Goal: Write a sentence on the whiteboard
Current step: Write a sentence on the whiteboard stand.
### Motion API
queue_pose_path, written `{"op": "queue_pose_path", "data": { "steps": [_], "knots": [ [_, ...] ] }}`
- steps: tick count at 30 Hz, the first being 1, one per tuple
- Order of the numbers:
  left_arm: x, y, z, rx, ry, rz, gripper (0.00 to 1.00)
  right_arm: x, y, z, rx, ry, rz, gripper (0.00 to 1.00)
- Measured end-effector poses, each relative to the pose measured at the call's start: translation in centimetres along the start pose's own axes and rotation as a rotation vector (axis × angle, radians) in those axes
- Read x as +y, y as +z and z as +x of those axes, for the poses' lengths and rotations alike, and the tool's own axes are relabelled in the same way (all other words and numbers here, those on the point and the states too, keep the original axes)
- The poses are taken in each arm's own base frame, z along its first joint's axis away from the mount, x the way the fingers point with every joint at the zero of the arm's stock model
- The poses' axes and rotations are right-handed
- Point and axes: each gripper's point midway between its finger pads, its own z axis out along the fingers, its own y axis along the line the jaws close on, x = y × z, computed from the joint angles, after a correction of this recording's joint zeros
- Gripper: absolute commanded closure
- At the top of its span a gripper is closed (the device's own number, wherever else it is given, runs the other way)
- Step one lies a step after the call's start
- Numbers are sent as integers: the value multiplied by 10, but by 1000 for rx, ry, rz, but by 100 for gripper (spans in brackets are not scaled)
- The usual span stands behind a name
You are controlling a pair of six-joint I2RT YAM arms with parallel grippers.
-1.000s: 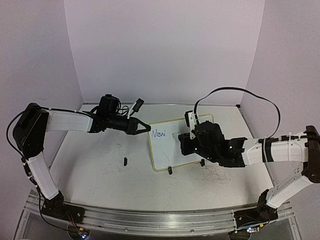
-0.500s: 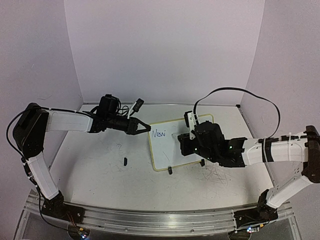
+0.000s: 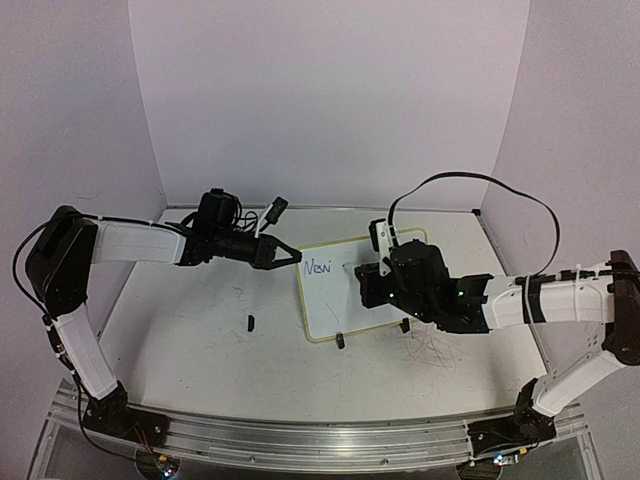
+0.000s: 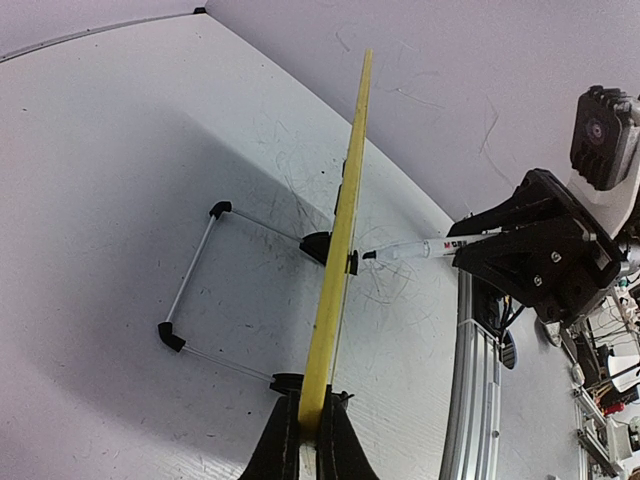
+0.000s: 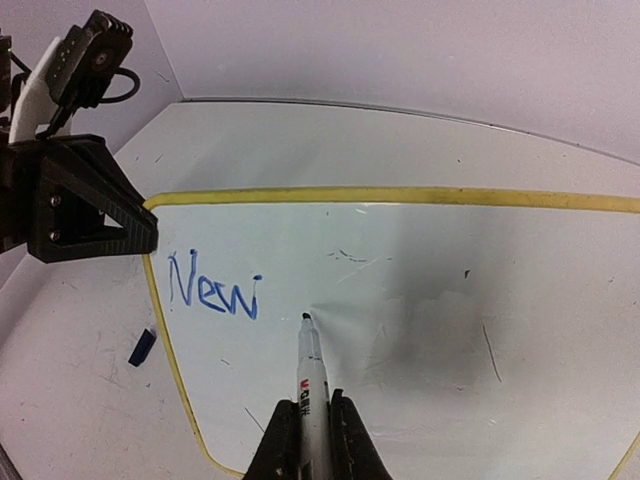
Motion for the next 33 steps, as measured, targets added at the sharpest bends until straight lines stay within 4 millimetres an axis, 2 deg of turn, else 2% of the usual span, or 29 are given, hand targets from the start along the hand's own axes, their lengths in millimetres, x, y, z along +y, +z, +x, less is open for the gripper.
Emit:
{"op": "queue_pose_path", "data": {
  "steps": [9,23,33],
  "knots": [
    [0,0,0,0,-1,0,100,4,7,-4,-12,0,-2,100],
    [0,0,0,0,0,0,100,-4,8,-7,-23,9,34,100],
    [0,0,0,1,-1,0,100,2,13,-10,-23,6,24,100]
  ]
}}
